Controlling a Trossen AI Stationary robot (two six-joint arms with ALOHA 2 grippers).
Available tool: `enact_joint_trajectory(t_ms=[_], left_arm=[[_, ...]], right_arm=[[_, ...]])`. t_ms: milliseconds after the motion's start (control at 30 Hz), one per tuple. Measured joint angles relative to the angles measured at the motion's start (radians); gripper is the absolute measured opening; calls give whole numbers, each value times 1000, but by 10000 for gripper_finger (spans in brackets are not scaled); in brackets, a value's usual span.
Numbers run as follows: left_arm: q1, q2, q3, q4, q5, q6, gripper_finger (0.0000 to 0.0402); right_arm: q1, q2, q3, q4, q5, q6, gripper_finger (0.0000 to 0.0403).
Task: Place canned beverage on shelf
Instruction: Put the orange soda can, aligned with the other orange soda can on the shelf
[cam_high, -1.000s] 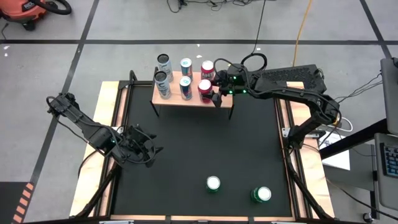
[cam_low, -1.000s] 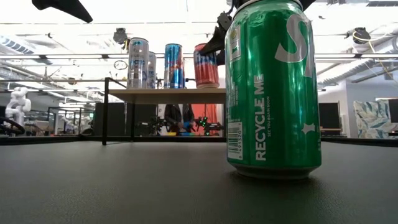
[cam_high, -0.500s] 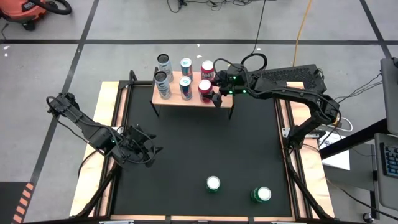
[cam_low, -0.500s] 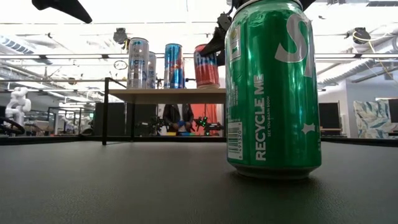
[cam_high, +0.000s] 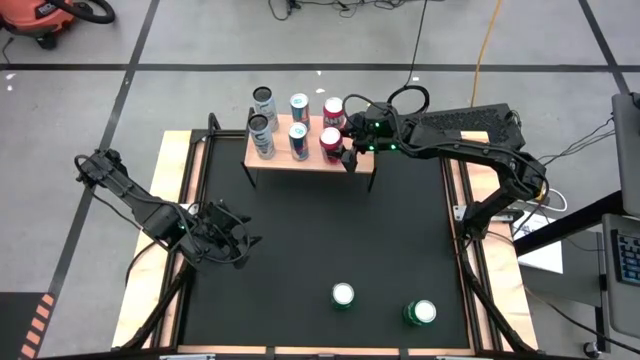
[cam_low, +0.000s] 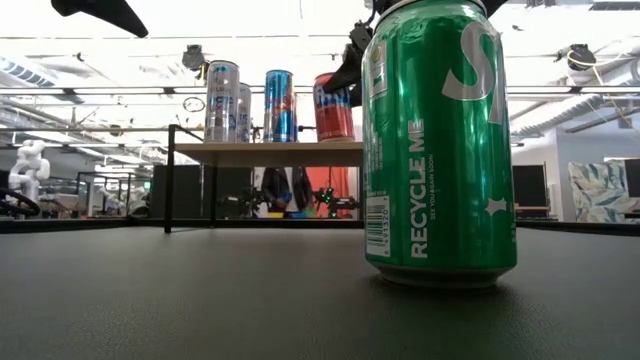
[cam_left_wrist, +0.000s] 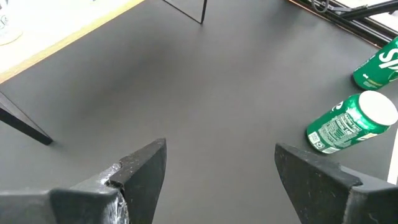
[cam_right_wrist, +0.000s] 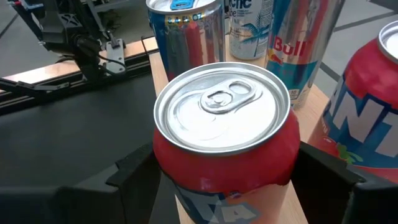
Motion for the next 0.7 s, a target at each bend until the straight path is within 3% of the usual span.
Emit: enact_joint_trajectory(t_ms=[333, 700], left_arm=[[0, 0, 0, 1, 0, -5, 299], [0, 0, 0, 4, 0, -5, 299]], right_arm=[[0, 0, 0, -2, 0, 2, 312], [-28, 0, 0, -10, -2, 36, 316]])
